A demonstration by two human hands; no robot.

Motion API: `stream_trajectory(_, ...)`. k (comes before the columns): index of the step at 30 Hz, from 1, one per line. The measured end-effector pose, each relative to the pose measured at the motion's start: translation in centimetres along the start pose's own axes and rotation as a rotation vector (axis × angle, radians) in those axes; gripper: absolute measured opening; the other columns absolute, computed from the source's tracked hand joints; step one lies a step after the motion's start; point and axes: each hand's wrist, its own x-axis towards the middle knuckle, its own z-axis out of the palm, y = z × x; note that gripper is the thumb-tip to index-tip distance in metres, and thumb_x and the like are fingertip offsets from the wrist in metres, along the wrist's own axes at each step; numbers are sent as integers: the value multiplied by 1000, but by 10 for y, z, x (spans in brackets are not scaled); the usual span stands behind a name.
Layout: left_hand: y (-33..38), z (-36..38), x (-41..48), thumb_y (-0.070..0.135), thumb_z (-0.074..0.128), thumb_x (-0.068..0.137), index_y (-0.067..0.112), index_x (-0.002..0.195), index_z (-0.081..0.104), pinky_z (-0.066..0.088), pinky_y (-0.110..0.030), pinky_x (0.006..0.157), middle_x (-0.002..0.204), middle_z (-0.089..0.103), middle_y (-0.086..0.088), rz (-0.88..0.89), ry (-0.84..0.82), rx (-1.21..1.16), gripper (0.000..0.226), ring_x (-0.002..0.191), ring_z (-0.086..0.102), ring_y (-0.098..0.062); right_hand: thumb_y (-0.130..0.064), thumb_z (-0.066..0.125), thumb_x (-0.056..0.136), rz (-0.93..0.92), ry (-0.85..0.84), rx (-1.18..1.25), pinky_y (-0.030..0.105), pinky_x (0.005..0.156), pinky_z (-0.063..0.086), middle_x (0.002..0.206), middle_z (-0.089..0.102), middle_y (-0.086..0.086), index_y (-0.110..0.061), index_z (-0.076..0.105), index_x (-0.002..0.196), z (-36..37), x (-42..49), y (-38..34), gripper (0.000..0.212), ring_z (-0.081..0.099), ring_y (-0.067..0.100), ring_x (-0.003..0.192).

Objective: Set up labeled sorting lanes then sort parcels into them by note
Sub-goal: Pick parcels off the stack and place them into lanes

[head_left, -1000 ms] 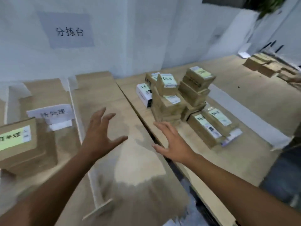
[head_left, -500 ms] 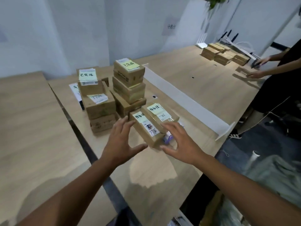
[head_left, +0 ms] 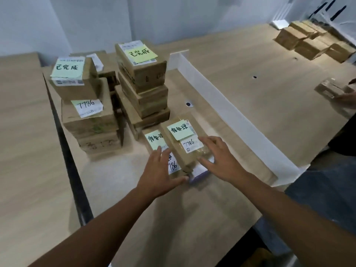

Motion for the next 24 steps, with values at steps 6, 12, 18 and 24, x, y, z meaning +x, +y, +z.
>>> stream_trajectory(6, 0, 43, 31, 73, 77, 65, 22, 157, 23, 30, -45, 122, 159, 34, -5, -50, -4, 68, 118, 146, 30, -26, -51, 64, 94, 99, -181, -83, 45, 115, 30, 158, 21, 13, -36, 32, 155, 23, 53, 45, 71, 24, 35, 142)
stream_trajectory(12, 24, 41, 15, 45, 88, 69, 14, 149, 33, 43, -36, 112, 148, 44, -7, -120, 120, -58, 102, 134, 44, -23, -48, 70, 91, 45, -184, -16, 41, 115, 35, 150, 27, 11, -33, 37, 155, 12, 35, 35, 73, 30, 30, 135)
stream_trajectory(18, 21, -20, -60, 45, 84, 73, 18, 151, 30, 35, -15, 103, 150, 47, -1, -211, 270, -78, 99, 132, 47, -13, -53, 74, 83, -140, -249, 26, 40, 118, 33, 144, 24, 3, -38, 31, 156, 16, 5, -36, 86, 27, 25, 138)
stream_trajectory(24, -31, -117, -175, 49, 87, 71, 27, 141, 38, 36, -2, 76, 139, 57, 11, -355, 476, -4, 88, 117, 56, -5, -53, 76, 77, -431, -279, 88, 34, 116, 33, 126, 16, -10, -43, 32, 154, 66, -12, -175, 89, 20, 18, 132)
